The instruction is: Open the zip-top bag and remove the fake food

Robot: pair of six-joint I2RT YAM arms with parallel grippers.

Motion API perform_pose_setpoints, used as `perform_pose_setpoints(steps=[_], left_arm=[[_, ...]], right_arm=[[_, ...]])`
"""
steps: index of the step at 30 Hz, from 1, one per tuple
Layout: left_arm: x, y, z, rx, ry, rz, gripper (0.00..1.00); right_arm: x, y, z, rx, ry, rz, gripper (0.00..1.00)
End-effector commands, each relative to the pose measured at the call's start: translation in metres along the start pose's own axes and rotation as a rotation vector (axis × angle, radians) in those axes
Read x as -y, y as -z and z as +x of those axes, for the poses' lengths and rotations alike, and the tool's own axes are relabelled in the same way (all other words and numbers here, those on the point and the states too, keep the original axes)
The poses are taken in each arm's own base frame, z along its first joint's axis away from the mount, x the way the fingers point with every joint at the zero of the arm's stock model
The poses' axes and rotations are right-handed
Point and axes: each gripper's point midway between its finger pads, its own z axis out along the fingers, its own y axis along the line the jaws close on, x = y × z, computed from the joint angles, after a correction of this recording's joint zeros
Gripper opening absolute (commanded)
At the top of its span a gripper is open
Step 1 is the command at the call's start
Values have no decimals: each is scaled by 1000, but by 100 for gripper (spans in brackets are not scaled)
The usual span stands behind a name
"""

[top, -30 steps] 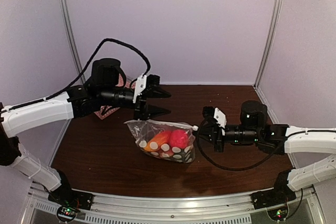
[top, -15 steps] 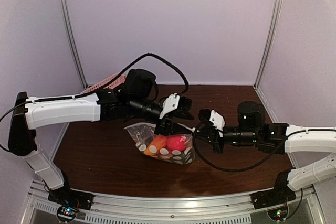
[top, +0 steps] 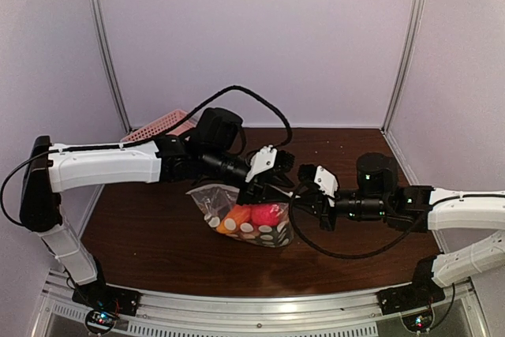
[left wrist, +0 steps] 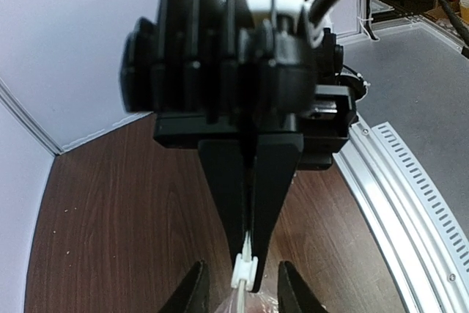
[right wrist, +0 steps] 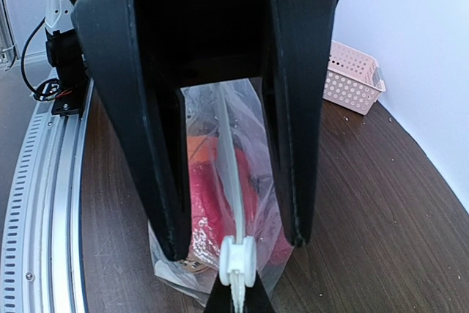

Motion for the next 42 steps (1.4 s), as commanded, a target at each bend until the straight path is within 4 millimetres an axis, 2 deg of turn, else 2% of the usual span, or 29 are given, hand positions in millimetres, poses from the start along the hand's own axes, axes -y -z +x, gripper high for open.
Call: perform_pose_setpoints(steps=[1, 6, 11, 15, 25, 42], left_arm=[[-2, -6, -4, 8, -17, 13, 34], [-2, -10, 1, -13, -10, 20, 26], [-3, -10, 2, -22, -12, 17, 10], [-1, -9, 9, -52, 0, 15, 3], [-7, 14, 33, -122, 45, -57, 3], [-22, 58, 60, -213, 82, -186, 4]], right_arm=[[3, -1, -5, -1, 0, 20, 0], [3, -1, -3, -2, 2, 21, 0], [3, -1, -1, -5, 4, 26, 0], [4, 1, 2, -12, 4, 35, 0], [9, 11, 11, -18, -17, 88, 0], [21, 21, 19, -37, -41, 176, 0]])
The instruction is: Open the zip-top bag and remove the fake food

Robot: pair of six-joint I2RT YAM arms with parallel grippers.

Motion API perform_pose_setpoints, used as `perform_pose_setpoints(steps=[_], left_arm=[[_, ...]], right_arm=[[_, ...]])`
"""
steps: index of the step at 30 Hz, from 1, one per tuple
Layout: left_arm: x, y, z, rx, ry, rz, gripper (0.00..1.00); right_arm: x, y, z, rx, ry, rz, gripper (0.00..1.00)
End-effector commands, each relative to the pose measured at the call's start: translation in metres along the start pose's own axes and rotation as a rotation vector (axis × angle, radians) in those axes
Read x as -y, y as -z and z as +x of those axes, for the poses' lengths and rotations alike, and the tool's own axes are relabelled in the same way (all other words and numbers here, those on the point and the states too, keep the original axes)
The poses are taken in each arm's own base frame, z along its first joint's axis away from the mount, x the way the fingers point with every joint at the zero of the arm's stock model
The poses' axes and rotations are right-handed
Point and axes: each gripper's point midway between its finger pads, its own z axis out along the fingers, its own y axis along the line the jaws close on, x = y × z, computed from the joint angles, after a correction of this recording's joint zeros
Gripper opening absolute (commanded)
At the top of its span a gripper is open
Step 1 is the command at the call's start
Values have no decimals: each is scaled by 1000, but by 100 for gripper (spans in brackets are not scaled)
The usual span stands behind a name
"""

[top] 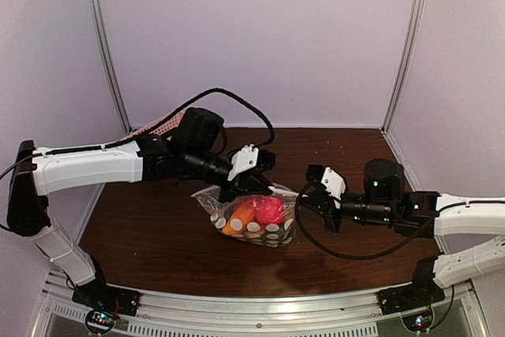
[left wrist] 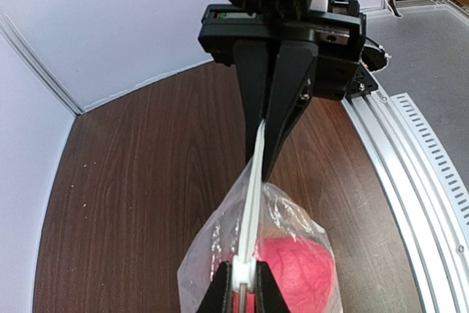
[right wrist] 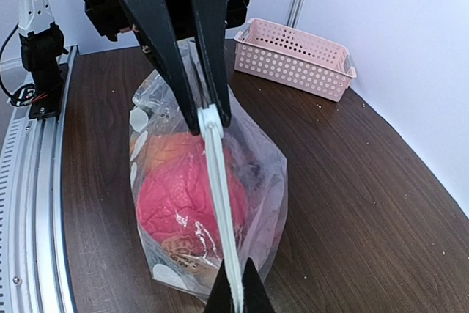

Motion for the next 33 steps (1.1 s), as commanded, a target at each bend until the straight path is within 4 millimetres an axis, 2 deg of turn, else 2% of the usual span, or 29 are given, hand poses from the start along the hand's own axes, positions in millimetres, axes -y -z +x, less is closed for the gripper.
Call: perform_pose_setpoints(steps=[1, 11, 19, 33], left_arm=[[-17, 24, 32, -109, 45, -102, 4], [-25, 58, 55, -180, 90, -230, 4], [-22, 81, 82, -260, 137, -279, 4], [-17, 117, 112, -351, 226, -358, 4]], right_arm=[[12, 8, 9, -27, -15, 77, 0], [33, 17, 13, -18, -50, 209, 0], [52, 28, 14, -20, -69, 325, 0], [74, 46, 12, -9, -105, 450, 0]])
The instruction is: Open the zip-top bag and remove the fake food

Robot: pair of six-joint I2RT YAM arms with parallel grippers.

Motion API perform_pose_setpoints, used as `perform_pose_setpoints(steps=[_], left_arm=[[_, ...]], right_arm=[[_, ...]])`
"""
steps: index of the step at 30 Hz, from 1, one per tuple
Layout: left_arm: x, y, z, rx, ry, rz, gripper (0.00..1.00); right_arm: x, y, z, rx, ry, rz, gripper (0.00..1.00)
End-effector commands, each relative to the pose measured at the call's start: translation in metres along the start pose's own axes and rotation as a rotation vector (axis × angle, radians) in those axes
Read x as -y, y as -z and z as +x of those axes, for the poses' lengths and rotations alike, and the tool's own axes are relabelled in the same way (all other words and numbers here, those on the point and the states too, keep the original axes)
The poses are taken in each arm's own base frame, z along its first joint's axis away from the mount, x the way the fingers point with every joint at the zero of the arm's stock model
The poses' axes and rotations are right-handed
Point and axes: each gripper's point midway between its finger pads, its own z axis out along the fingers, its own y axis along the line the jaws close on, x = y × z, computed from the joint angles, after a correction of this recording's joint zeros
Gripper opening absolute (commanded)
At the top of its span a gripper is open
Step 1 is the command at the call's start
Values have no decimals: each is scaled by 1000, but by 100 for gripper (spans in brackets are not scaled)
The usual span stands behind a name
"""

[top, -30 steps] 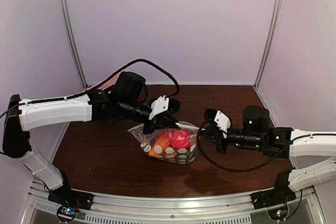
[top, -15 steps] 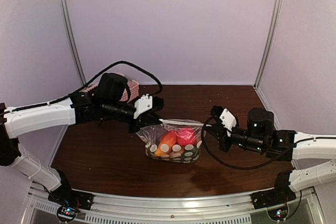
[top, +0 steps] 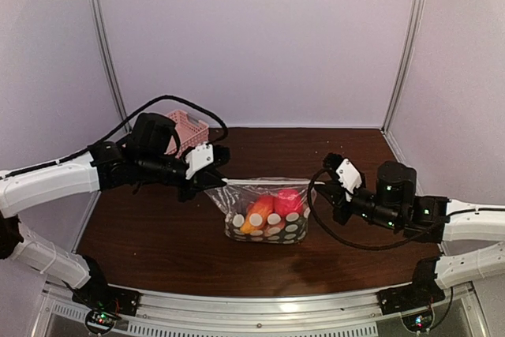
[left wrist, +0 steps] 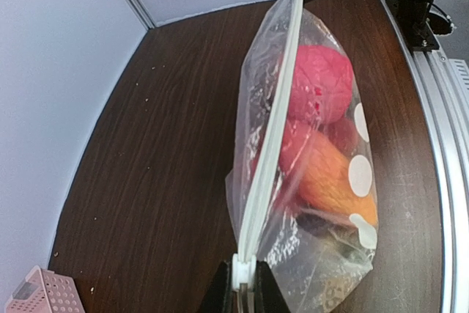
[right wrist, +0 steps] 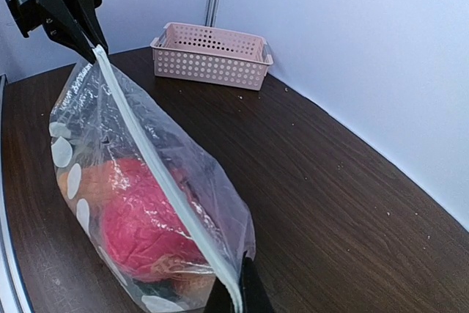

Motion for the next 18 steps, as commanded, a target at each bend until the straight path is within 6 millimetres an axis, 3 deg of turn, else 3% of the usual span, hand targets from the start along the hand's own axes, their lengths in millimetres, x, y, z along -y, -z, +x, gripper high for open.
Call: perform_pose_setpoints(steps=[1, 10, 13, 18], left_arm=[[-15, 23, 54, -181, 98, -99, 4], [-24, 28, 55, -173, 118, -123, 3], [-31, 20, 45, -151, 127, -114, 1], [-62, 3, 14, -83, 109, -150, 0]], right_arm=[[37, 13, 6, -12, -44, 182, 0], [42, 16, 3, -4, -54, 200, 0], [44, 15, -7, 10, -54, 197, 0], [53, 12, -25, 15, -36, 210, 0]])
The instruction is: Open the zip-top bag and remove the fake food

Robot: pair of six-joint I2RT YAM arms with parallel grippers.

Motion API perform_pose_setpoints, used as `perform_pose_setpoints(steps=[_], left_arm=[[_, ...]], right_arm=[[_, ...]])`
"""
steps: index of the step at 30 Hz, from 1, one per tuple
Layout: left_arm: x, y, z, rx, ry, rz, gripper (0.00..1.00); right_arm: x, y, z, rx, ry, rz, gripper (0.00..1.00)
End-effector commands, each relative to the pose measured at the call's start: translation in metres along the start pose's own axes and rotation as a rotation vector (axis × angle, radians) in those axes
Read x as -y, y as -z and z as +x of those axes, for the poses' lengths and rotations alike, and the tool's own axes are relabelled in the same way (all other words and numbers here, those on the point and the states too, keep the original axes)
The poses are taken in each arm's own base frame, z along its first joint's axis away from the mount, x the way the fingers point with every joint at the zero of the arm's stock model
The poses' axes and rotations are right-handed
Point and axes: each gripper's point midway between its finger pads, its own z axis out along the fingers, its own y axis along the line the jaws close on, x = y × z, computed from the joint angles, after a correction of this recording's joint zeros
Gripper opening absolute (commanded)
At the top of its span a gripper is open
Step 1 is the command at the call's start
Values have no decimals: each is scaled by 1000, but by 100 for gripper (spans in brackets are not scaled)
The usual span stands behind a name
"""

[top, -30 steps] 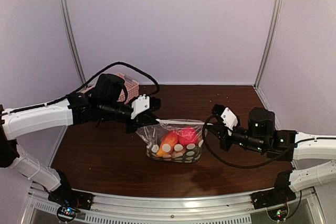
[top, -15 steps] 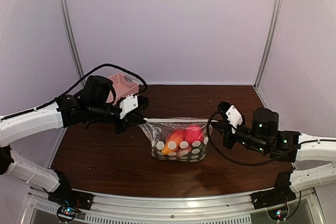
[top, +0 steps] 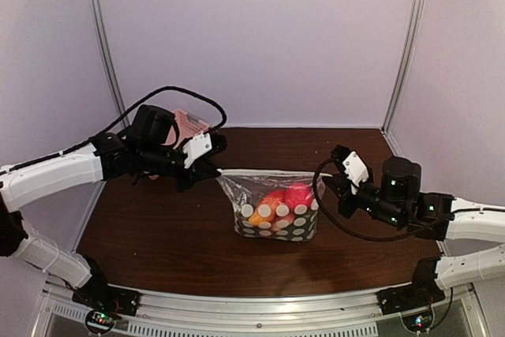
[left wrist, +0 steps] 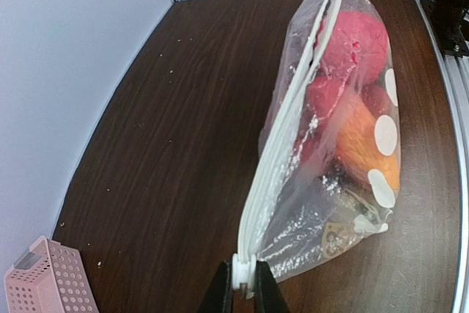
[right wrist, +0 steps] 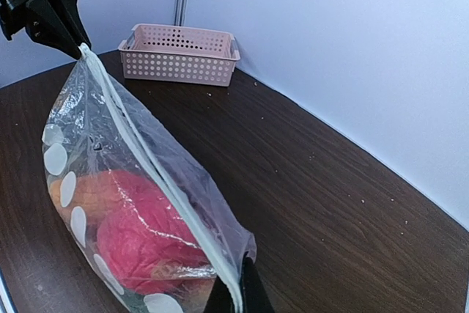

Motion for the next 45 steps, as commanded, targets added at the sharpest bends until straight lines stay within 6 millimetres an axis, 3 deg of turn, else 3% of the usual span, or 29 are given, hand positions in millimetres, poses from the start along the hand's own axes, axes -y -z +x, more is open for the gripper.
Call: perform_pose_setpoints(steps=[1, 9, 13, 15, 20, 26, 29, 34, 41, 43, 45], left_arm=[[-41, -9, -17, 2, 21, -98, 0], [-90, -47, -74, 130, -42, -157, 0], [-105, -79, -86, 162, -62, -149, 0], [-110, -93, -90, 179, -69, -138, 0], [-113, -125, -83, 194, -61, -120, 0], [-99, -145, -46, 134, -20, -86, 2], [-93, -143, -33, 109, 1, -86, 4], [-90, -118, -33, 140, 48, -139, 9], [-95, -75, -29, 152, 277, -251, 52], [-94, -61, -25, 168, 350, -280, 91], [-92, -48, -21, 196, 457, -307, 98]], right_arm=[[33, 1, -29, 22, -7, 126, 0], [86, 8, -51, 25, 5, 279, 0], [113, 9, -46, -24, 33, 361, 0], [115, 8, -43, -42, 53, 365, 0], [95, -10, -20, -101, 59, 260, 0], [44, -30, 11, -147, 14, 70, 0], [16, -33, 23, -153, -8, -27, 0], [-15, -37, 28, -136, -22, -117, 0], [-38, -52, 38, -152, -42, -157, 0], [-42, -56, 39, -147, -54, -164, 0], [-49, -61, 39, -140, -66, -186, 0]])
